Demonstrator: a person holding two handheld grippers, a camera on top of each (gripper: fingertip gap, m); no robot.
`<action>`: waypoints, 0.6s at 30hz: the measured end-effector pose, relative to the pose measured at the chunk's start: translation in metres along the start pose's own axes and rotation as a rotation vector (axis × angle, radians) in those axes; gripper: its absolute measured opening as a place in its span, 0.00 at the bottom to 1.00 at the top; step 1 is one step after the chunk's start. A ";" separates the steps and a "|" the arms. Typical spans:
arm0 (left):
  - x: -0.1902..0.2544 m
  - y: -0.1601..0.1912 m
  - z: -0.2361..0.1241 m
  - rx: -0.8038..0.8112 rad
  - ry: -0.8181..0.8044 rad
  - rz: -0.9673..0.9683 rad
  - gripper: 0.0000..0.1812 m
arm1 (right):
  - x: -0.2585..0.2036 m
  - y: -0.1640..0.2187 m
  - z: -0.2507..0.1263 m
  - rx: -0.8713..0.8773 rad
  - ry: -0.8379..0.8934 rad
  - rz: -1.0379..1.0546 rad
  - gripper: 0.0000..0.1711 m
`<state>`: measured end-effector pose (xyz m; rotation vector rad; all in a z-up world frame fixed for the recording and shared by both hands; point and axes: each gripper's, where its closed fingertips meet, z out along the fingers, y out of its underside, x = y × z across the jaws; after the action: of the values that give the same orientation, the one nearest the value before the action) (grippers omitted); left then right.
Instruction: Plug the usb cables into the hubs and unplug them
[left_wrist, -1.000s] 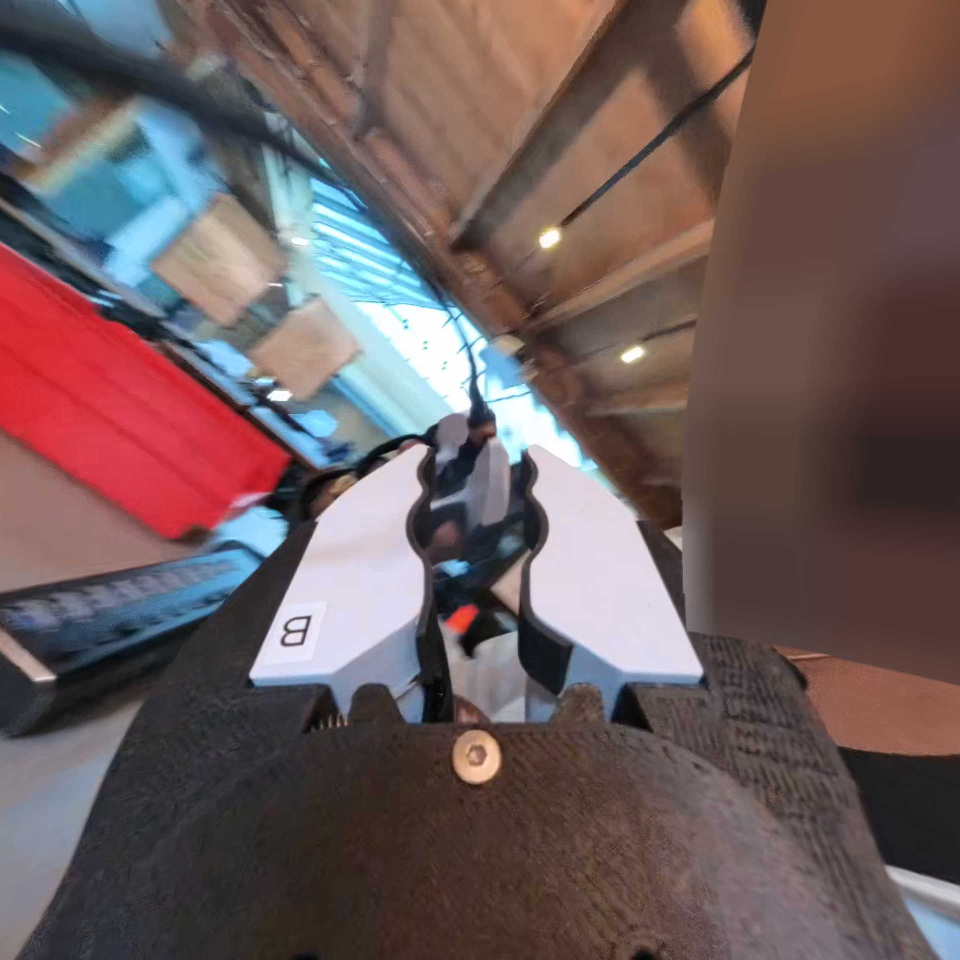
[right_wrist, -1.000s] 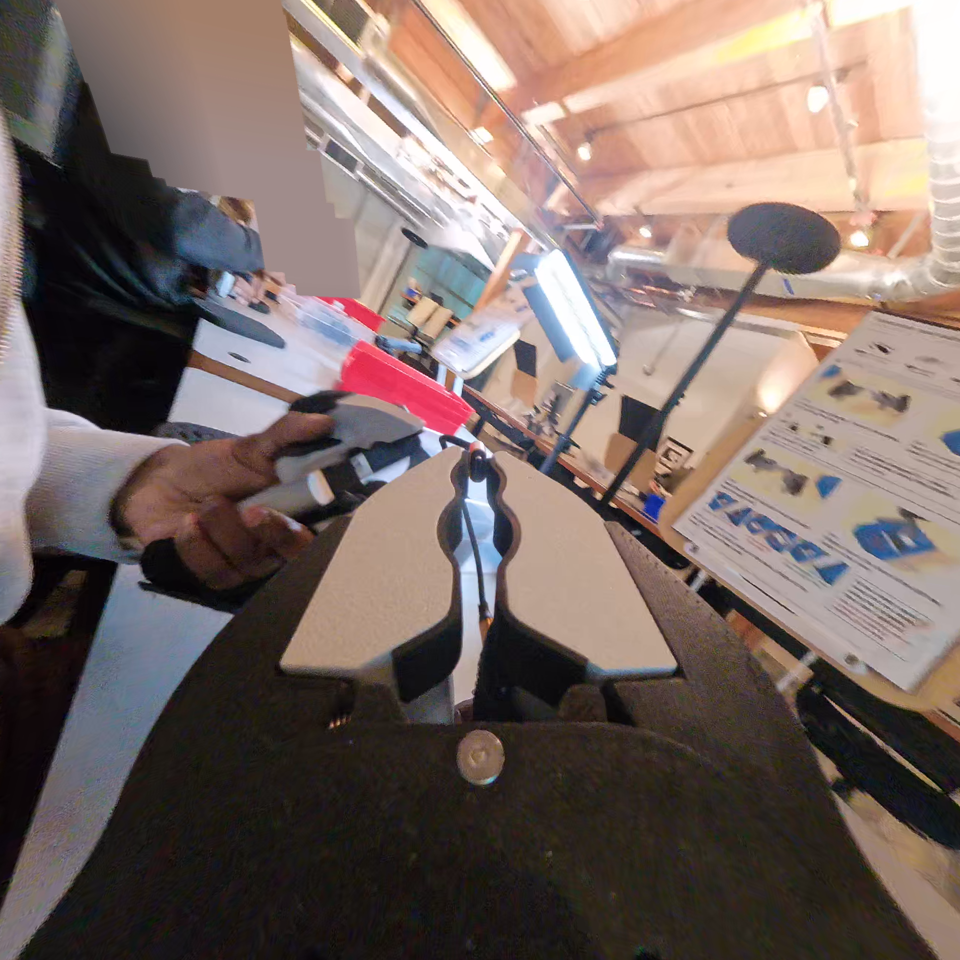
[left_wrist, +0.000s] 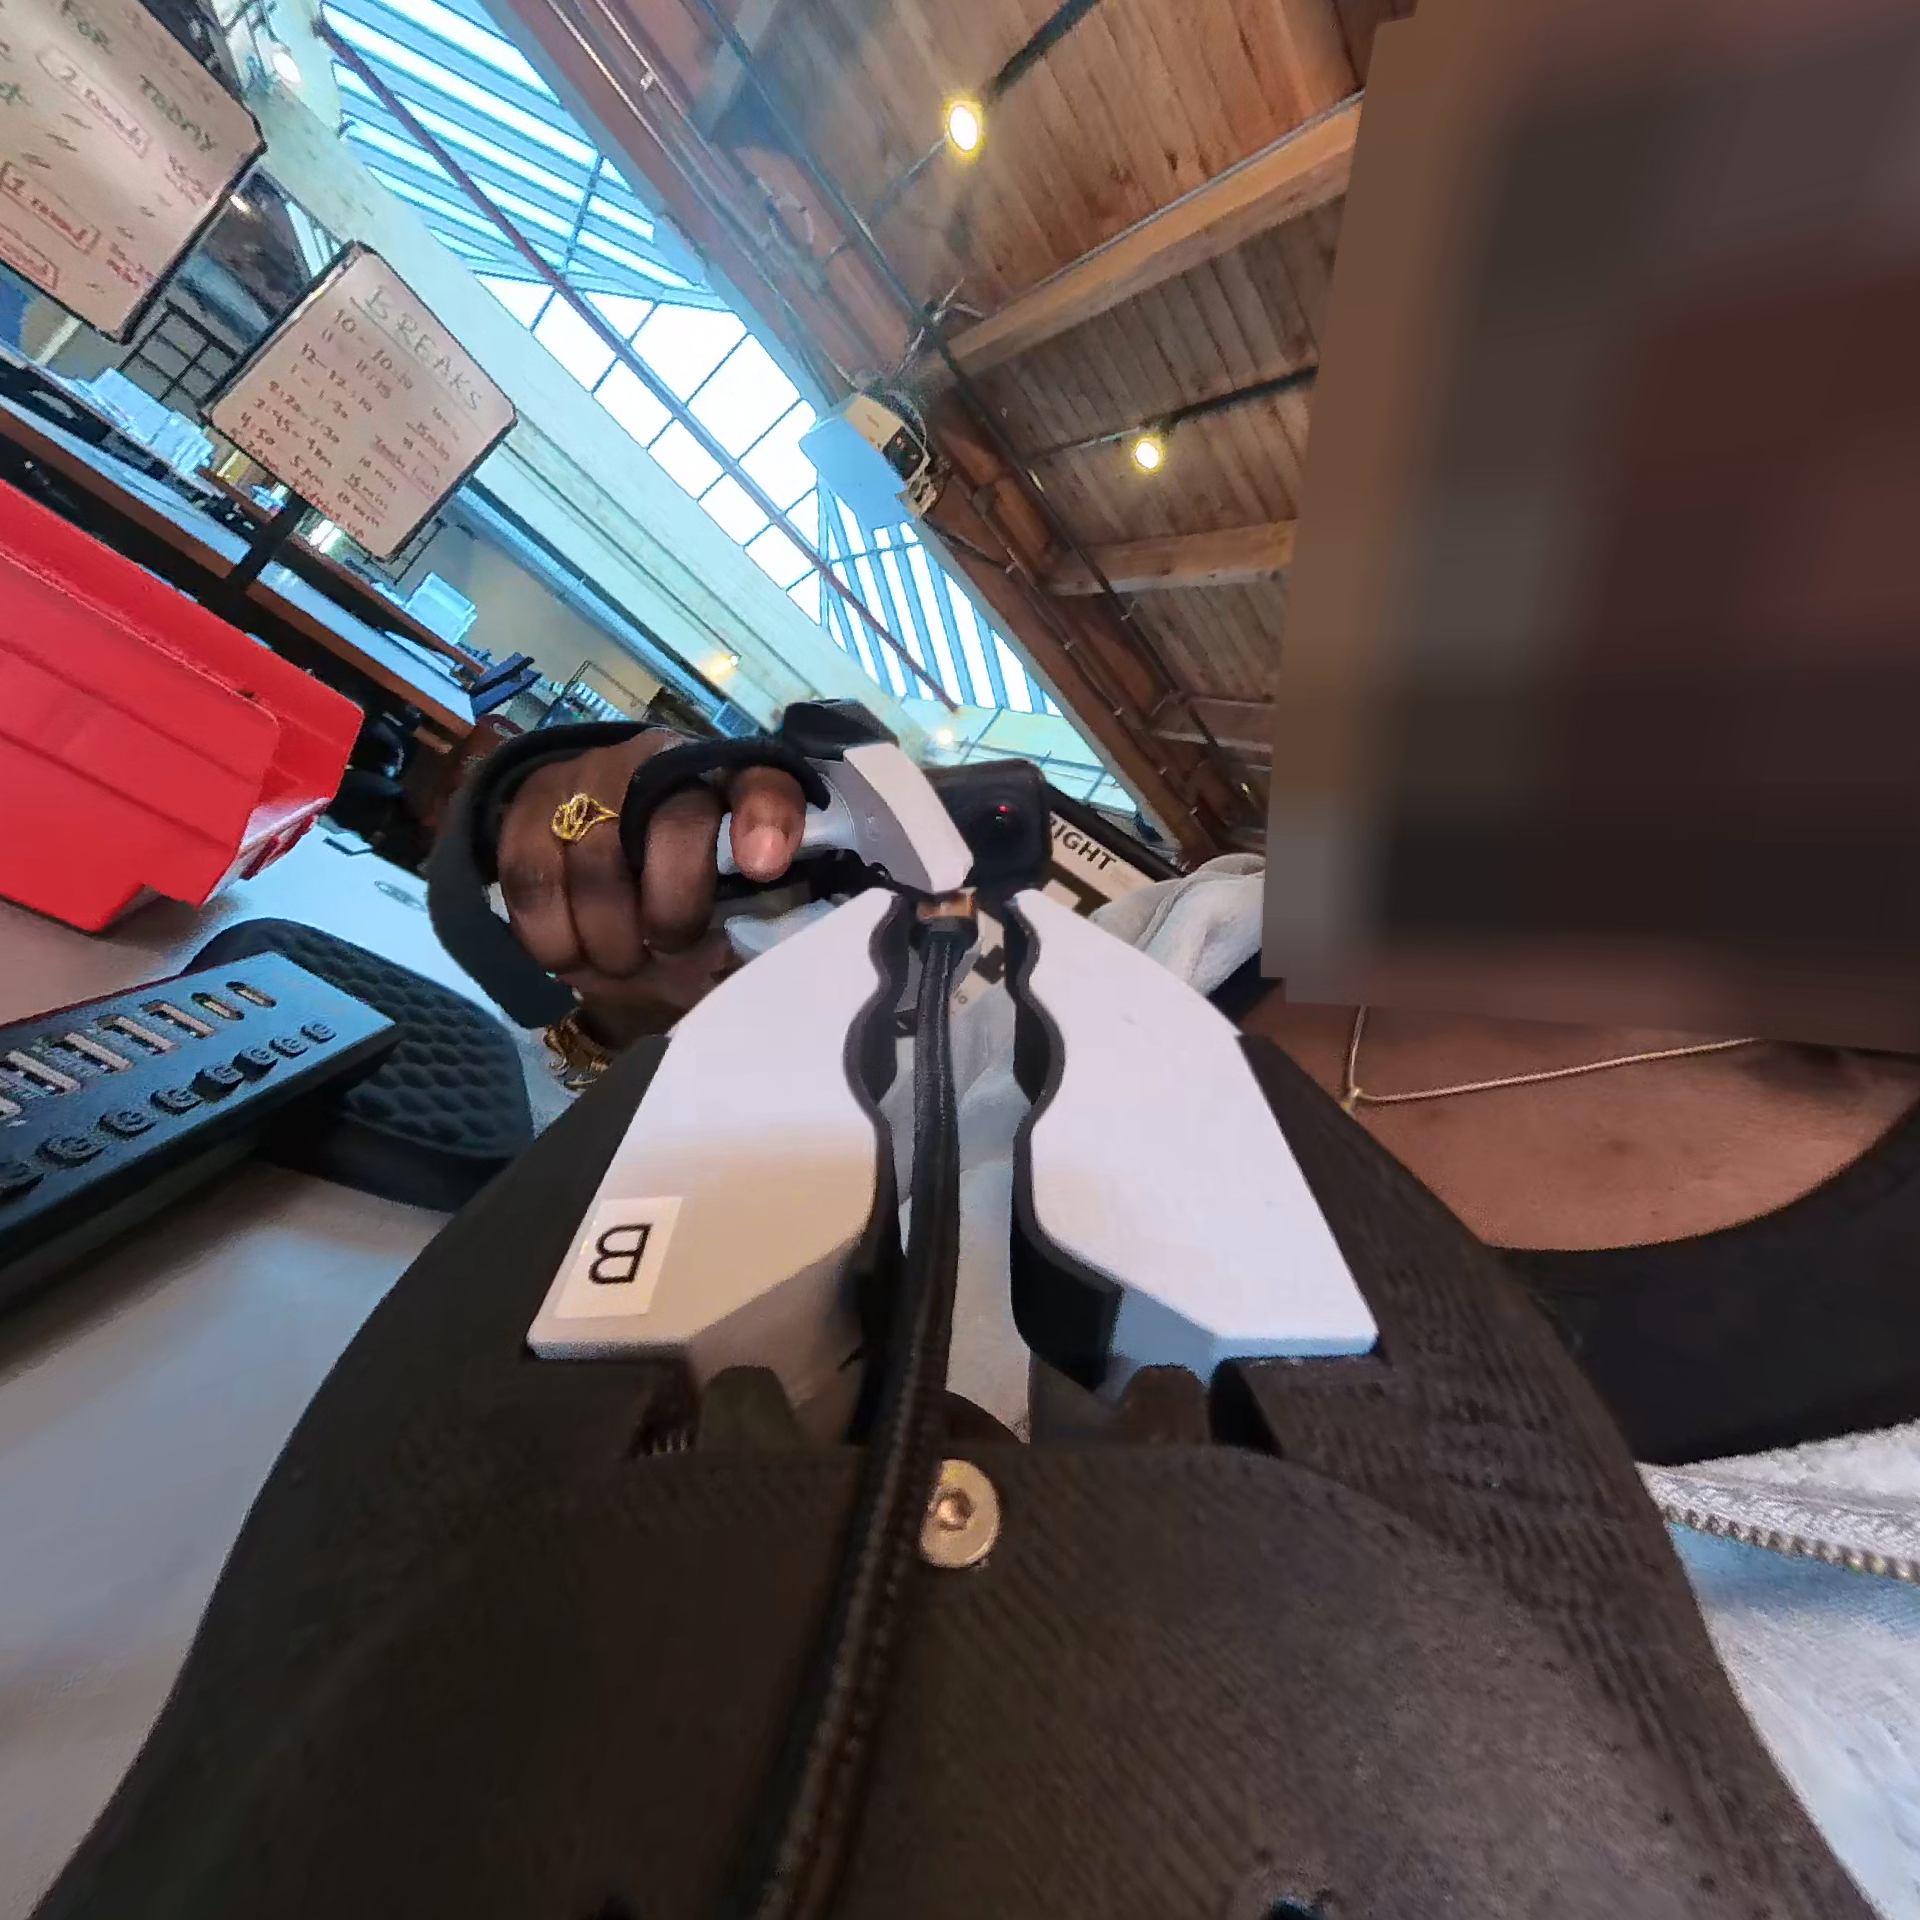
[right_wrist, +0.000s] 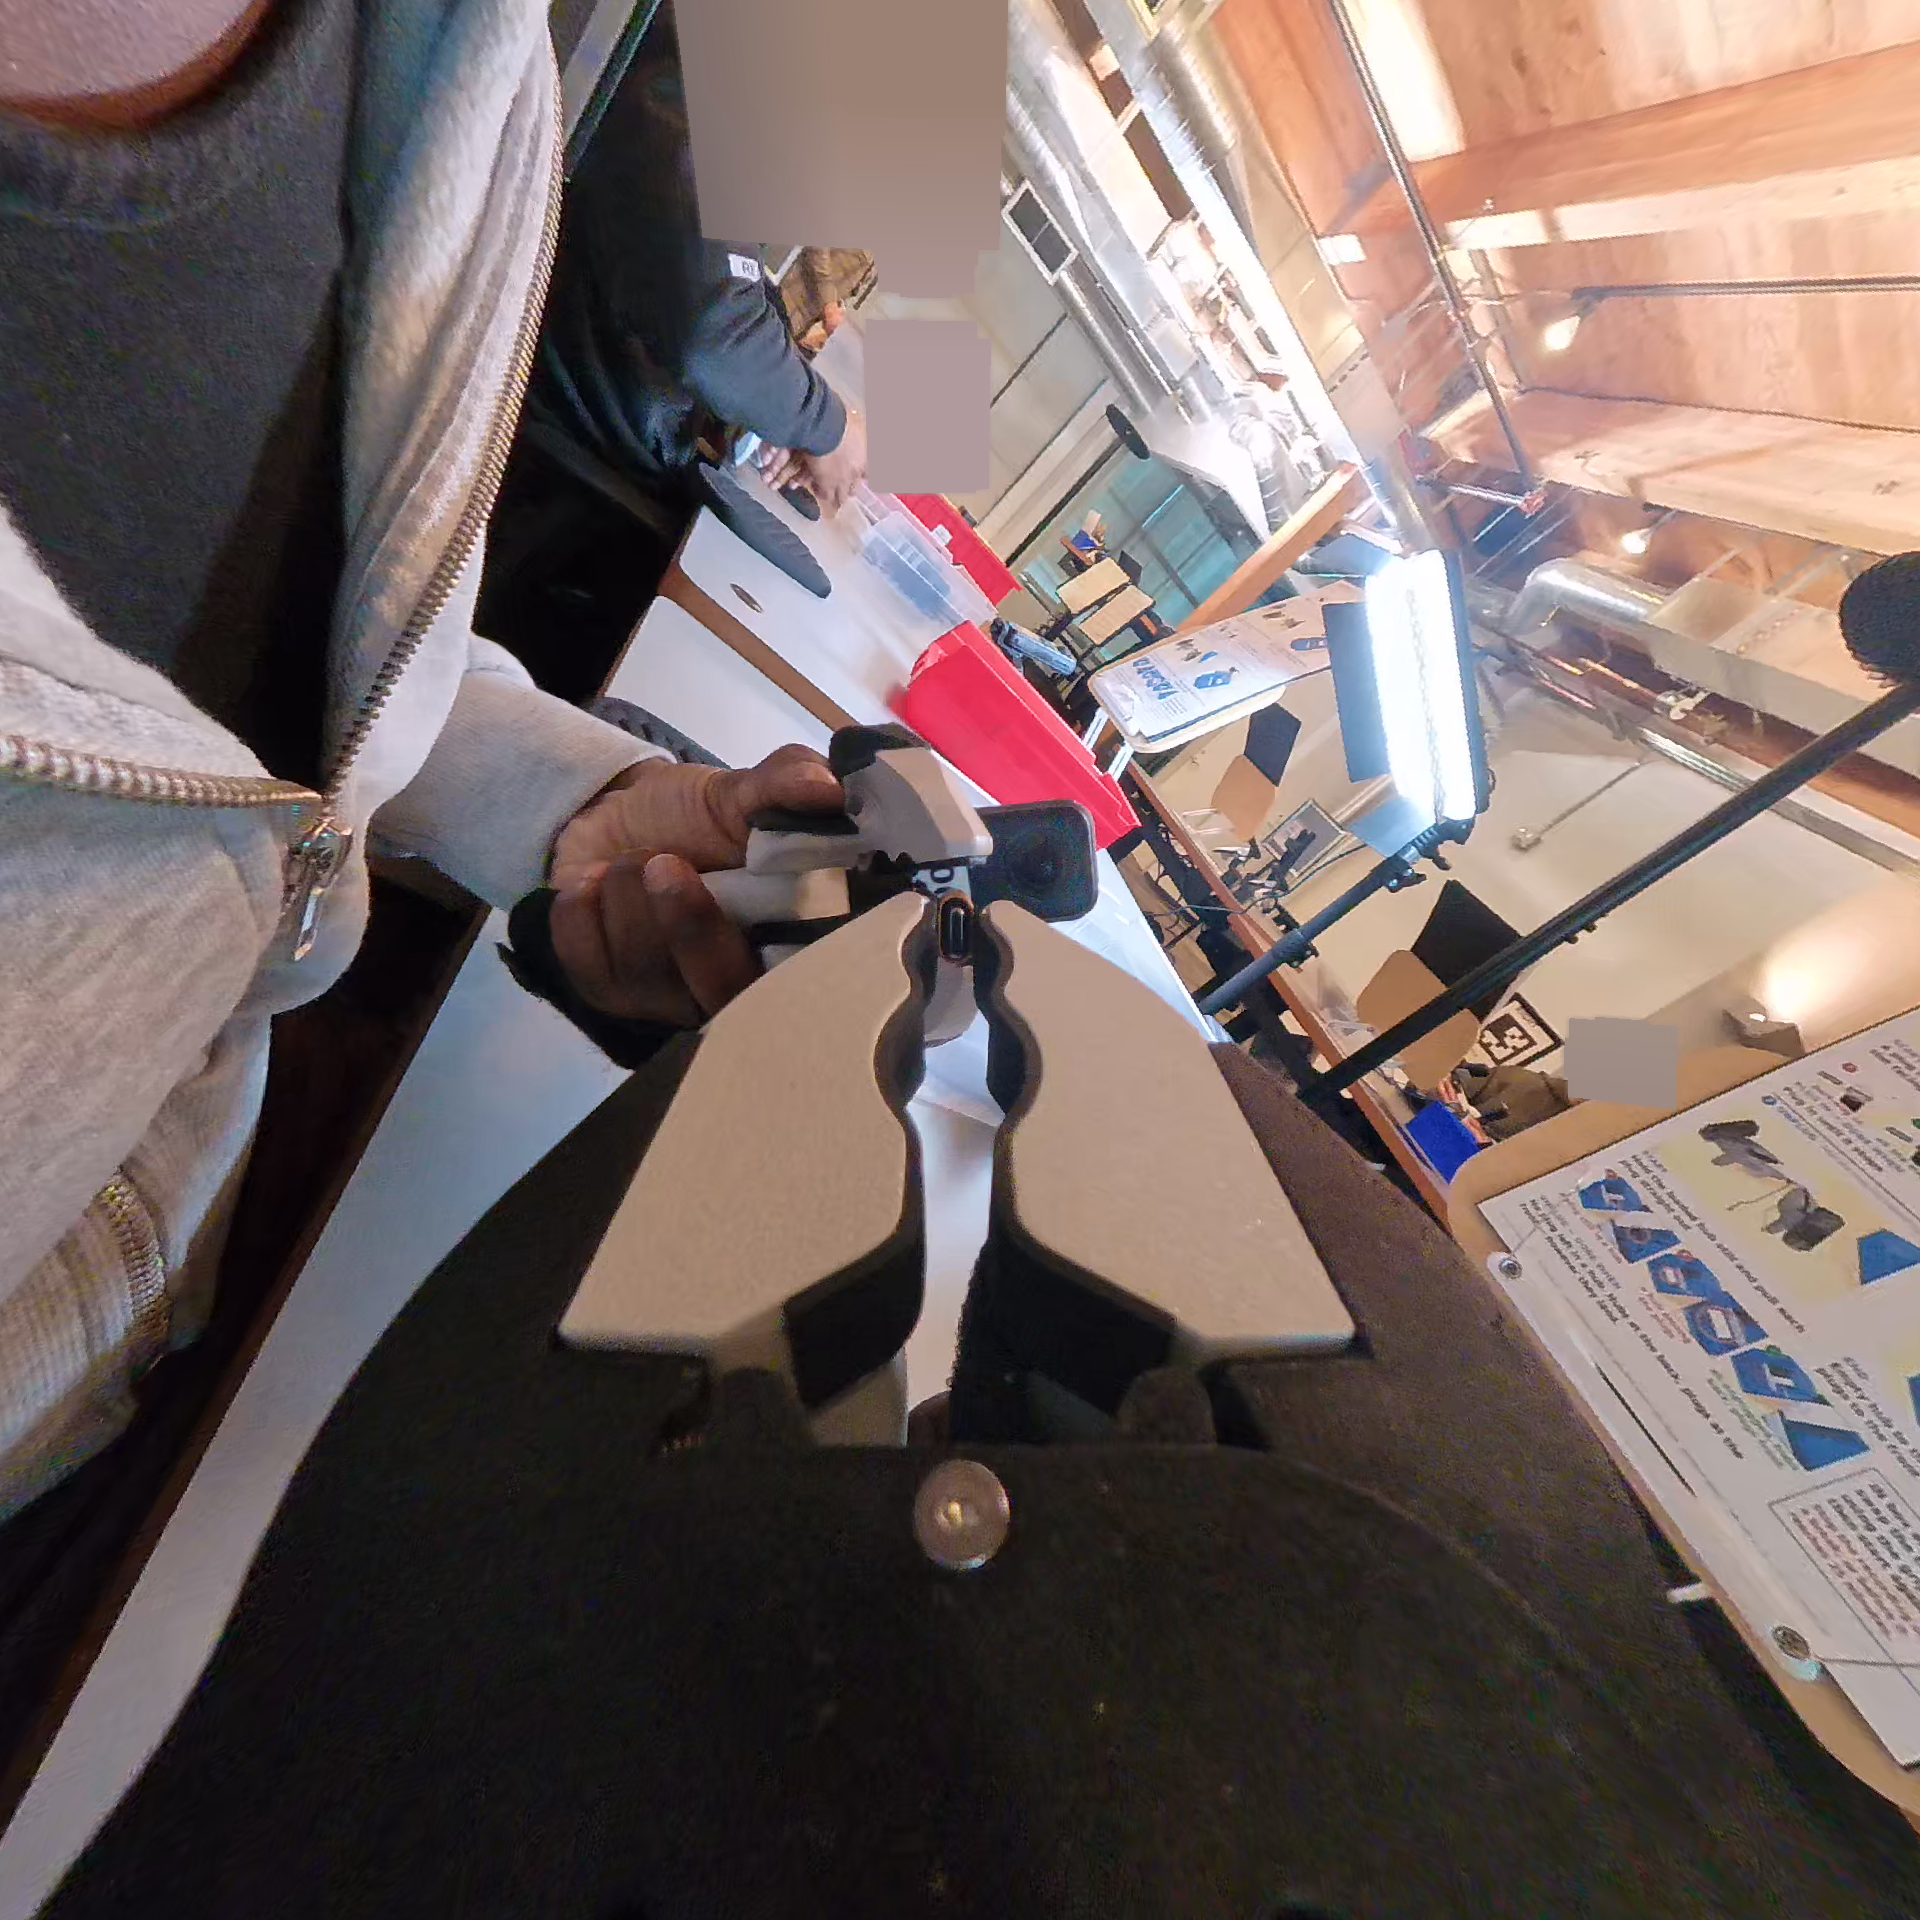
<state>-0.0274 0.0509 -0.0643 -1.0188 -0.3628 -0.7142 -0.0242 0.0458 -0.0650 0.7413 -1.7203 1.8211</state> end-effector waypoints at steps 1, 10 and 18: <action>0.000 0.000 0.000 -0.006 -0.006 0.005 0.10 | 0.000 0.000 0.000 0.000 -0.003 0.002 0.04; -0.002 0.007 -0.001 -0.050 -0.021 -0.008 0.07 | -0.005 0.001 0.000 -0.001 -0.040 -0.001 0.04; -0.001 0.009 -0.001 -0.055 -0.006 -0.009 0.08 | -0.005 0.001 0.001 -0.015 -0.038 -0.027 0.04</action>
<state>-0.0222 0.0533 -0.0709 -1.0720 -0.3550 -0.7323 -0.0210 0.0448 -0.0695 0.7945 -1.7378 1.7847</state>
